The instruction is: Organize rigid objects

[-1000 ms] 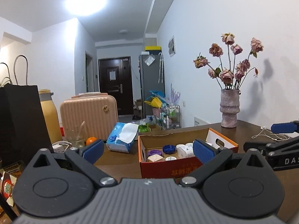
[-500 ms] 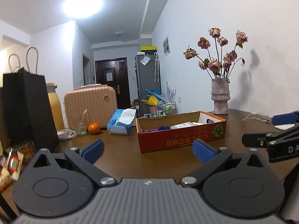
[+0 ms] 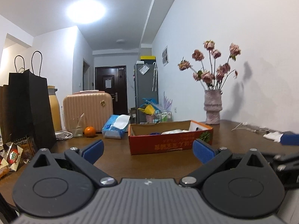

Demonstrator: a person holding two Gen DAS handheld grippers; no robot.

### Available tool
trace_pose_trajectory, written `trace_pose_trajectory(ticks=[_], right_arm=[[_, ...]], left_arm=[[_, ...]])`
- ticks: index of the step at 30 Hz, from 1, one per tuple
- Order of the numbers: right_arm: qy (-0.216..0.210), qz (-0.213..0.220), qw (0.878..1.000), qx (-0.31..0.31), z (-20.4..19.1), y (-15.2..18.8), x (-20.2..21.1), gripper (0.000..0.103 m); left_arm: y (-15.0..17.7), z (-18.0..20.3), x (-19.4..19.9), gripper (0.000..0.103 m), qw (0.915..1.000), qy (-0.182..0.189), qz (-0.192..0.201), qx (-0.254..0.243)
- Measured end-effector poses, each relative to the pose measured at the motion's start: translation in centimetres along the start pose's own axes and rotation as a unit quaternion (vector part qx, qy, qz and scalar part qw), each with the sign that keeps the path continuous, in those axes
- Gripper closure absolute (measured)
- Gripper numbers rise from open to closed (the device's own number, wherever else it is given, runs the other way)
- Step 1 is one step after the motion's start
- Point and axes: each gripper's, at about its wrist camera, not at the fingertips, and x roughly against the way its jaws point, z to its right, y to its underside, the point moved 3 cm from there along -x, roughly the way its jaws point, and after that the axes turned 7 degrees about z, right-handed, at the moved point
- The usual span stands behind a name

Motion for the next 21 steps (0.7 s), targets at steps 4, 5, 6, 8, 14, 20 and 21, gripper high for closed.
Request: trace_pose_trajectory(ticks=[4, 5, 6, 8, 14, 20, 21], right_arm=[[0.009, 0.007, 1.0, 0.01, 0.13, -0.41, 0.62, 0.0], [0.013, 0.01, 1.0, 0.009, 0.29, -0.56, 0.64, 0.0], [0.016, 0.011, 1.0, 0.006, 0.37, -0.68, 0.68, 0.0], [0.019, 0.013, 1.0, 0.002, 0.57, -0.82, 0.67, 0.0], [0.017, 0.013, 1.0, 0.004, 0.48, -0.81, 0.7, 0.0], [0.02, 0.014, 1.0, 0.003, 0.52, -0.8, 0.73, 0.0], [0.02, 0.014, 1.0, 0.003, 0.56, -0.83, 0.72, 0.0]], left_arm=[[-0.57, 0.38, 0.74, 0.0, 0.9999, 0.007, 0.011, 0.004], [-0.63, 0.44, 0.81, 0.0, 0.9999, 0.005, 0.012, 0.004], [-0.66, 0.47, 0.85, 0.0, 0.9999, 0.005, 0.012, 0.004], [-0.66, 0.43, 0.89, 0.0, 0.9999, 0.004, 0.01, 0.002], [-0.66, 0.43, 0.86, 0.0, 0.9999, 0.006, 0.009, 0.003], [-0.73, 0.37, 0.84, 0.0, 0.9999, 0.007, 0.009, 0.005], [-0.72, 0.38, 0.84, 0.0, 0.9999, 0.006, 0.009, 0.005]])
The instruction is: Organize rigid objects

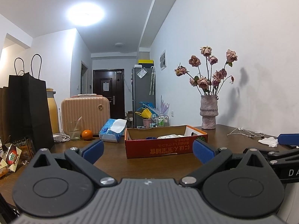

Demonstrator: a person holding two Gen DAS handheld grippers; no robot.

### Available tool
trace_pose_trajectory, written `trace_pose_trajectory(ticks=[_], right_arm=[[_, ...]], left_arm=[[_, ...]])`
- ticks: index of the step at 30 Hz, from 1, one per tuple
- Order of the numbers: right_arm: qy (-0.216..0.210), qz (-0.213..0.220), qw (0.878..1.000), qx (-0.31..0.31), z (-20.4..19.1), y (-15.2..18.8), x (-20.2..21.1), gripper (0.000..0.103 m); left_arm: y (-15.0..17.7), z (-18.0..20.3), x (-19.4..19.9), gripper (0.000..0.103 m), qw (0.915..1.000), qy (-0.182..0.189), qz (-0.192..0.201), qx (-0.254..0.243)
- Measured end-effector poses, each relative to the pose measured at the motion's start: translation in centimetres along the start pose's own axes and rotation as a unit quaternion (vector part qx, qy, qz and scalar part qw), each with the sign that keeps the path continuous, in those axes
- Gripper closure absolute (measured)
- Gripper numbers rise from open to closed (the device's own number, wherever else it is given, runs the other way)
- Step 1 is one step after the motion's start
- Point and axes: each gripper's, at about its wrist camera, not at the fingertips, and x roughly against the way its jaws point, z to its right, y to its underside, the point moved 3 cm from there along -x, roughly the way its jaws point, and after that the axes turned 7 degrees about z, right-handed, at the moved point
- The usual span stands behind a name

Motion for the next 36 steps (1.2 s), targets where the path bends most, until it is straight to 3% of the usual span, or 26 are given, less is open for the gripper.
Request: trace_pose_trajectory(ticks=[36], right_arm=[[0.003, -0.001, 1.0, -0.002, 0.07, 0.1, 0.13, 0.0]], left_arm=[[-0.07, 0.26, 0.12, 0.0, 1.0, 0.005, 0.003, -0.002]])
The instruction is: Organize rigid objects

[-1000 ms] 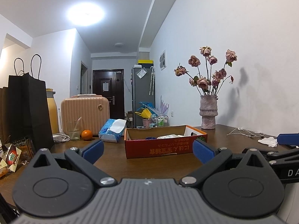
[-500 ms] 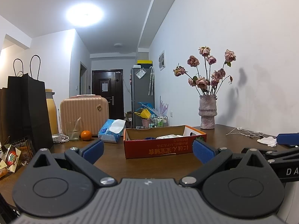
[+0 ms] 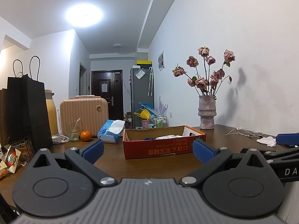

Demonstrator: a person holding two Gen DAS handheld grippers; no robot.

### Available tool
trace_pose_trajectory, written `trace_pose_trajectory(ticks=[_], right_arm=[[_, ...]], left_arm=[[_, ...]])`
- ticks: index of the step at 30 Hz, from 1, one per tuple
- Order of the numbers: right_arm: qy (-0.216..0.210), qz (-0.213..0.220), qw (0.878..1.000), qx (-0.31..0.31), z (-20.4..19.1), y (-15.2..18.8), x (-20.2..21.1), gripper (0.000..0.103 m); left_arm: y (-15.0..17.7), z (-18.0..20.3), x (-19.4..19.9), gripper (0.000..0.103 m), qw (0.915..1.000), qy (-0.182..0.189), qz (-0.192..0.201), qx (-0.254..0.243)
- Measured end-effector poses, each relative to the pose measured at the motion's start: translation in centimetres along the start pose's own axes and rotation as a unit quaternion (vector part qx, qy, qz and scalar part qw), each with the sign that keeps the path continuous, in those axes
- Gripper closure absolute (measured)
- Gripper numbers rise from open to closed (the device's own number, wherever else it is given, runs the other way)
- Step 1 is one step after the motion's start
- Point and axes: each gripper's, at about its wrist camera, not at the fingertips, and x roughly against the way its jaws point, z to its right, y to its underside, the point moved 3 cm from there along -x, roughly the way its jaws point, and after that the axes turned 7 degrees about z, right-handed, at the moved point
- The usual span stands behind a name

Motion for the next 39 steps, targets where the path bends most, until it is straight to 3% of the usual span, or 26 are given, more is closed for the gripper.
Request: trace_pose_trajectory(ticks=[39], right_arm=[[0.001, 0.0, 1.0, 0.0, 0.04, -0.21, -0.13, 0.0]], left_arm=[[0.18, -0.02, 0.22, 0.0, 1.0, 0.003, -0.002, 0.001]])
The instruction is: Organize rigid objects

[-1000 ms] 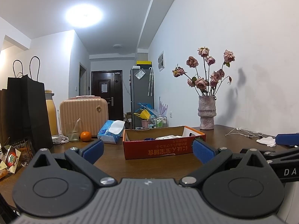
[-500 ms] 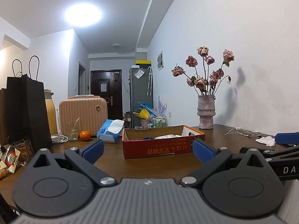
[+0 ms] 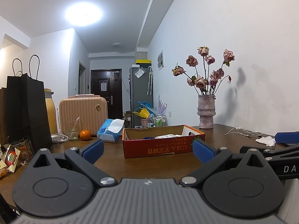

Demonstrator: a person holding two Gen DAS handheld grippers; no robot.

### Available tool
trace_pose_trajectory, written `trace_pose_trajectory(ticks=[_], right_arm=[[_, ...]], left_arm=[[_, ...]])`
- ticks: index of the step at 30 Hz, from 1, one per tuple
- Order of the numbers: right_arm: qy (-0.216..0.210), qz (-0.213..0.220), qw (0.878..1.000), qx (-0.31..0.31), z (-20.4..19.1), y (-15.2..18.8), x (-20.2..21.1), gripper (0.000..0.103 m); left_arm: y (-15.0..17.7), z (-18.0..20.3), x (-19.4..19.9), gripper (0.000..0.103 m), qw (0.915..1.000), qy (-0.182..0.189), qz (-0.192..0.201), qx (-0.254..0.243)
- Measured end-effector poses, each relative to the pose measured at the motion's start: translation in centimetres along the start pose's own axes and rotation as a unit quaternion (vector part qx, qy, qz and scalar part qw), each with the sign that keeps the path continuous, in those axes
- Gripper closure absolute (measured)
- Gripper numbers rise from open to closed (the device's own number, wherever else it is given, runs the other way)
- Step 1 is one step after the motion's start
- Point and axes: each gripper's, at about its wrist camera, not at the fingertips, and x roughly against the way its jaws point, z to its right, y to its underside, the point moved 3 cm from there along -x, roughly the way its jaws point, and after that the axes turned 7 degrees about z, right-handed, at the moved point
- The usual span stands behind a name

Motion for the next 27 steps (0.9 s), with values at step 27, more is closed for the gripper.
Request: trace_pose_trajectory(ticks=[27], right_arm=[[0.002, -0.002, 1.0, -0.002, 0.13, 0.14, -0.05, 0.0]], left_arm=[[0.12, 0.04, 0.09, 0.0, 1.0, -0.004, -0.003, -0.003]])
